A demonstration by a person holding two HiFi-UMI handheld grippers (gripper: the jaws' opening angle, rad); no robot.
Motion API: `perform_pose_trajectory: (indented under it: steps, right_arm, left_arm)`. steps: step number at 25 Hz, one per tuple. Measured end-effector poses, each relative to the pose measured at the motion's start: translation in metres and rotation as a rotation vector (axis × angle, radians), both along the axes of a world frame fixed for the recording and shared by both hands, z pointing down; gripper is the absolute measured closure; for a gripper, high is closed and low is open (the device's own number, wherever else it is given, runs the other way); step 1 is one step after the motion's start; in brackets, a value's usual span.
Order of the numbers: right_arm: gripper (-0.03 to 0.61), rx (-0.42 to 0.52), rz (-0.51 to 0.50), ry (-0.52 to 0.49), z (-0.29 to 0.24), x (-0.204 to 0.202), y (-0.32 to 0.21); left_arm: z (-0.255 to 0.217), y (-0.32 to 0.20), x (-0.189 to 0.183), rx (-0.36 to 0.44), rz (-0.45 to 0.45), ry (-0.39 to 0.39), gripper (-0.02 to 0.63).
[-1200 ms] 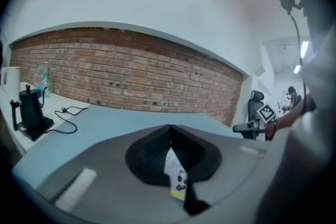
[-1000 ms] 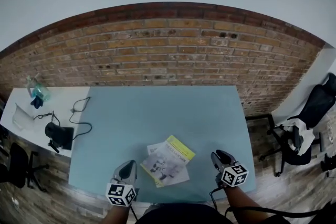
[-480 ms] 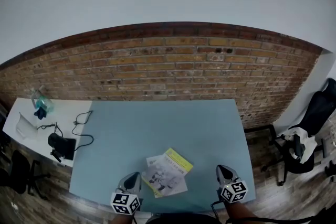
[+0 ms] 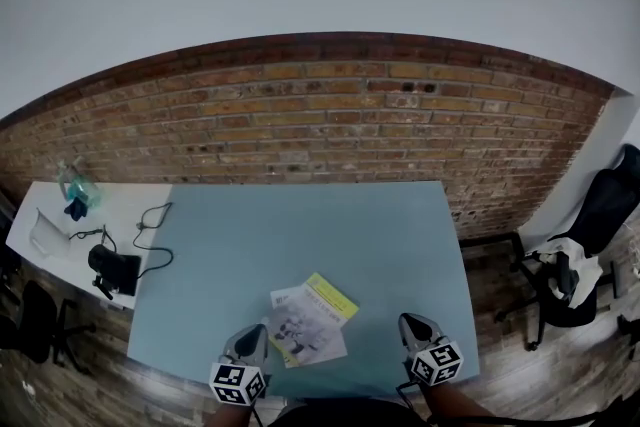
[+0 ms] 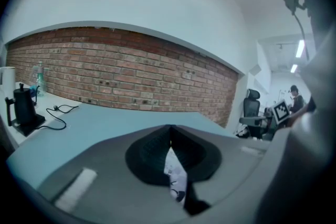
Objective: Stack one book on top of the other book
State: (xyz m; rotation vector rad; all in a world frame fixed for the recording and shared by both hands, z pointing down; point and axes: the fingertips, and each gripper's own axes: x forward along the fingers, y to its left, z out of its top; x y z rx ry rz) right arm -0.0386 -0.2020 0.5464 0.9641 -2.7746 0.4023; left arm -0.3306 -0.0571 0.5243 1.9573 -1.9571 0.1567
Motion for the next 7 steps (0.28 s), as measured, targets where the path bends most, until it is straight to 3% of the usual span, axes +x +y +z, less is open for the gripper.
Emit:
perform_pose_trajectory:
  steps: [2,7]
  right_arm:
    - [0.577,-0.012,-0.005,0.002,0.003,0.008,0.001]
    - [0.577,-0.073,-0.058,0.025,0.020,0.030,0.014]
  left_arm:
    - [-0.001,-0.003,0.007,-0.006,0.012,-0.020,0.609]
    - [-0.009,-0.015,0.046,-0.009,0.121,-0.176,0.609]
